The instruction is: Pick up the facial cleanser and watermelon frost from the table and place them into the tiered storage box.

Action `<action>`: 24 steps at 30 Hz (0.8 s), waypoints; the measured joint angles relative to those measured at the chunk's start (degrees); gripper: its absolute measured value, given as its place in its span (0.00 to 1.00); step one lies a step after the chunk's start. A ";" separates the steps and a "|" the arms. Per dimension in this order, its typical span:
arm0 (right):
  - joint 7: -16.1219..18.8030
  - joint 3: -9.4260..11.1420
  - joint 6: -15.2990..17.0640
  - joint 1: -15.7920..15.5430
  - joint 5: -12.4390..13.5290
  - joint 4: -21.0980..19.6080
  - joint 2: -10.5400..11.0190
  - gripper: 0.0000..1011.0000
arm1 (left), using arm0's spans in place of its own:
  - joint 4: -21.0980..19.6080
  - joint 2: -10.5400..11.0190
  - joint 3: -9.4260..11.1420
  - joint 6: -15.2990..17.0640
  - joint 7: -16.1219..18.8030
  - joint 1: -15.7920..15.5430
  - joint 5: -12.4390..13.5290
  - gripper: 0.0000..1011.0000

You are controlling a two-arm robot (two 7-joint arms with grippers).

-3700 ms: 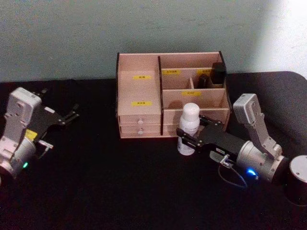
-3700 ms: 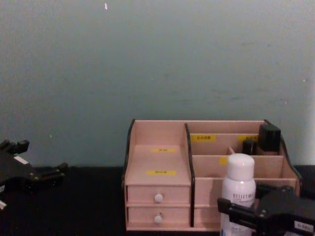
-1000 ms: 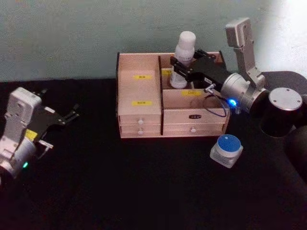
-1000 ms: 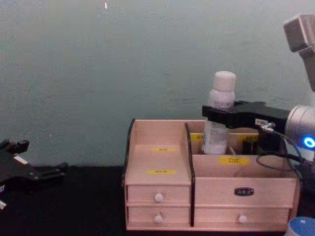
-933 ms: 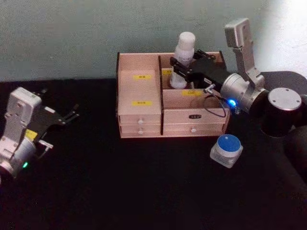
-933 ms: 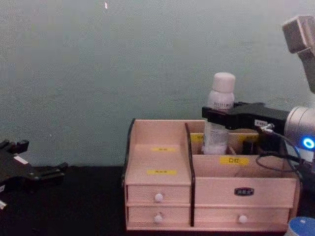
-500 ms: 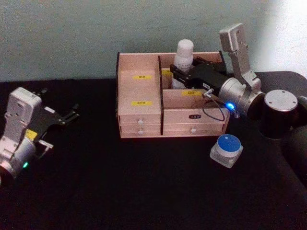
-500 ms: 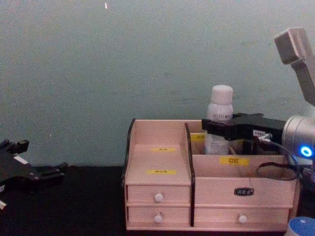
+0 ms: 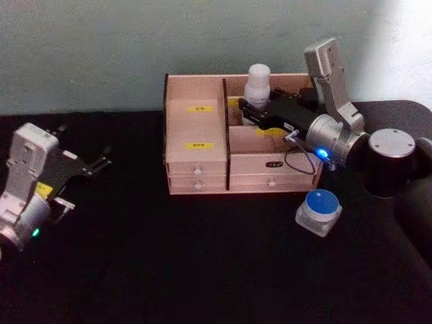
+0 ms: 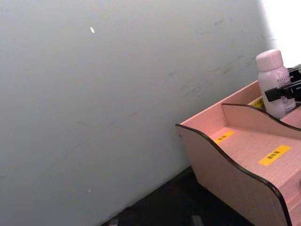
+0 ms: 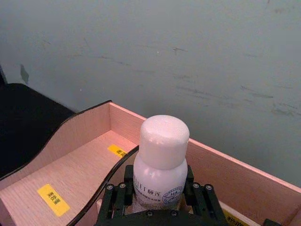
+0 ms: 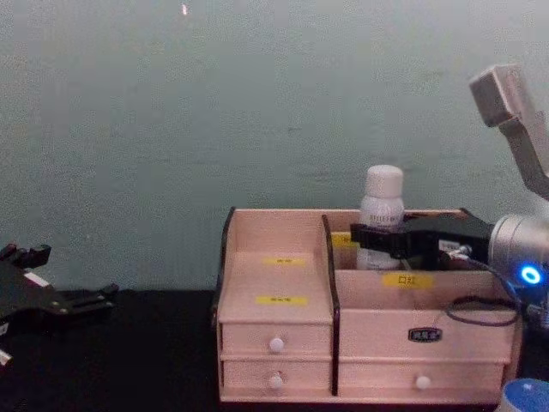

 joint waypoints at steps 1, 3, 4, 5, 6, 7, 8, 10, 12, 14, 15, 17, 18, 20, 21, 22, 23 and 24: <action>0.00 0.00 0.00 0.00 0.00 -0.01 0.00 0.59 | 0.00 0.00 0.00 0.00 0.00 0.00 0.00 0.99; 0.00 0.00 0.00 -0.01 0.00 -0.03 0.00 0.59 | 0.00 0.00 0.00 0.00 0.00 0.00 0.00 0.99; 0.00 0.00 0.00 -0.02 0.00 -0.03 0.00 0.59 | 0.00 0.00 0.00 0.00 0.00 0.00 0.00 0.99; 0.00 0.00 -0.01 -0.03 0.00 -0.06 0.01 0.59 | 0.00 0.00 0.00 0.00 0.00 0.00 0.00 0.99; 0.00 0.00 -0.01 -0.03 0.00 -0.07 0.01 0.59 | 0.00 0.00 0.00 0.00 0.00 0.00 0.00 0.99; -0.01 0.00 -0.02 -0.04 0.00 -0.10 0.01 0.59 | 0.00 0.00 0.00 0.00 0.00 0.00 0.00 0.99; -0.01 0.00 -0.02 -0.05 0.00 -0.11 0.01 0.59 | 0.00 0.00 0.00 0.00 0.00 0.00 0.00 0.99; -0.01 0.00 -0.03 -0.06 0.00 -0.15 0.02 0.59 | 0.00 0.00 0.00 0.00 0.00 0.00 0.00 0.99; -0.02 0.00 -0.03 -0.06 0.00 -0.16 0.03 0.60 | 0.00 0.00 0.00 0.00 0.00 0.00 0.00 0.99; -0.03 0.00 -0.05 -0.07 0.01 -0.19 0.04 0.62 | 0.00 0.00 0.00 0.00 0.00 0.00 0.00 0.99; -0.02 0.00 -0.06 -0.07 0.03 -0.22 0.04 0.68 | 0.00 0.00 0.00 0.00 0.00 0.00 0.00 0.99; -0.03 0.00 -0.07 -0.08 0.03 -0.22 0.05 0.71 | 0.00 0.00 0.00 0.00 0.00 0.00 0.00 0.99; -0.03 0.00 -0.07 -0.09 0.03 -0.23 0.05 0.77 | 0.00 0.00 0.00 0.00 0.00 0.00 0.00 0.99; -0.04 0.00 -0.08 -0.10 0.03 -0.24 0.06 0.82 | 0.00 0.00 0.00 0.00 0.00 0.00 0.00 0.99; -0.04 0.00 -0.08 -0.11 0.03 -0.24 0.07 0.82 | 0.00 0.00 0.00 0.00 0.00 0.00 0.00 0.99; -0.04 0.00 -0.09 -0.11 0.04 -0.24 0.07 0.88 | 0.00 0.00 0.00 0.00 0.00 0.00 0.00 0.99; -0.04 0.00 -0.09 -0.11 0.04 -0.24 0.07 0.91 | 0.00 0.00 0.00 0.00 0.00 0.00 0.00 0.99; -0.03 0.00 -0.09 -0.12 0.04 -0.25 0.08 0.92 | 0.00 0.00 0.00 0.00 0.00 0.00 0.00 0.99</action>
